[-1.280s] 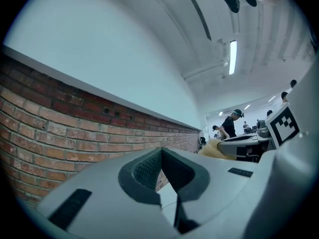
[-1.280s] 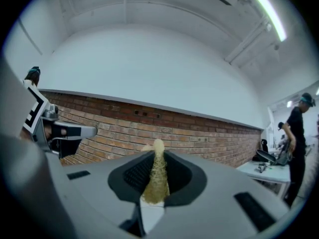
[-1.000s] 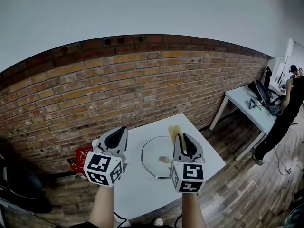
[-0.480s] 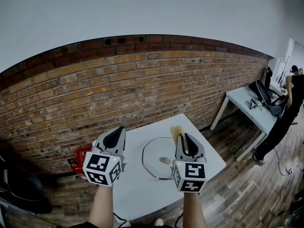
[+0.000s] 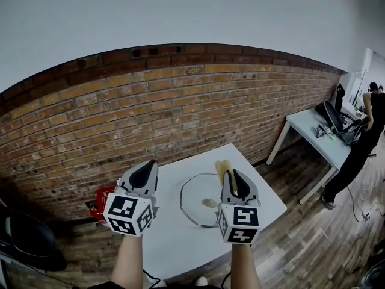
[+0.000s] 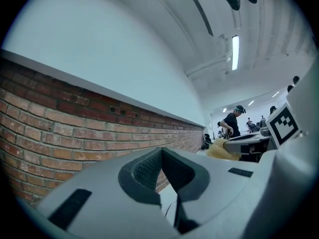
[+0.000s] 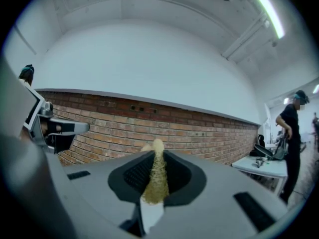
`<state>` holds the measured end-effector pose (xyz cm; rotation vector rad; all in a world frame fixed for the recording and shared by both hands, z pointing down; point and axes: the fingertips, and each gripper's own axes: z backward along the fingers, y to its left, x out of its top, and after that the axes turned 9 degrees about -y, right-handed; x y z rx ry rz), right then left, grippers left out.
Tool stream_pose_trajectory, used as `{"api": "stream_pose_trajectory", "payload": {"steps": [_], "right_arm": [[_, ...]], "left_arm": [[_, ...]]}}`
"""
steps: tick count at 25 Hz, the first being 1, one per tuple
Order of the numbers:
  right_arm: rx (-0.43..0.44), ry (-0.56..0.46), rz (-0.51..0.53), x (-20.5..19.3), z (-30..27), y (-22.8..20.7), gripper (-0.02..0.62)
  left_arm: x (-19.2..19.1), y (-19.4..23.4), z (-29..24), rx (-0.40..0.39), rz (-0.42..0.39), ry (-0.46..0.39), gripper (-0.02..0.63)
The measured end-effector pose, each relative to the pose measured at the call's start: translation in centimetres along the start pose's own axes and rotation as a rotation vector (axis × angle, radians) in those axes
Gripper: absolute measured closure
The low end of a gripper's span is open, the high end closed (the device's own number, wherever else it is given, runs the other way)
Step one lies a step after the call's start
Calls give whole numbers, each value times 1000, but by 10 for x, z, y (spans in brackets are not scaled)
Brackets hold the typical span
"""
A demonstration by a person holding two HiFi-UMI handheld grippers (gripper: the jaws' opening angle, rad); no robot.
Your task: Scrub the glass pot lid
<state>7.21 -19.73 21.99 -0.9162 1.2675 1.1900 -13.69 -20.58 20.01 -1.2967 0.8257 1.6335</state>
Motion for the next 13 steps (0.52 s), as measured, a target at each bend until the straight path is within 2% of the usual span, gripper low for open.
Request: {"api": "stream_pose_trajectory", "payload": {"steps": [13], "right_arm": [[-1, -9, 4, 4, 6, 1, 538]], "left_arm": [[0, -6, 4, -13, 3, 9, 595]]}}
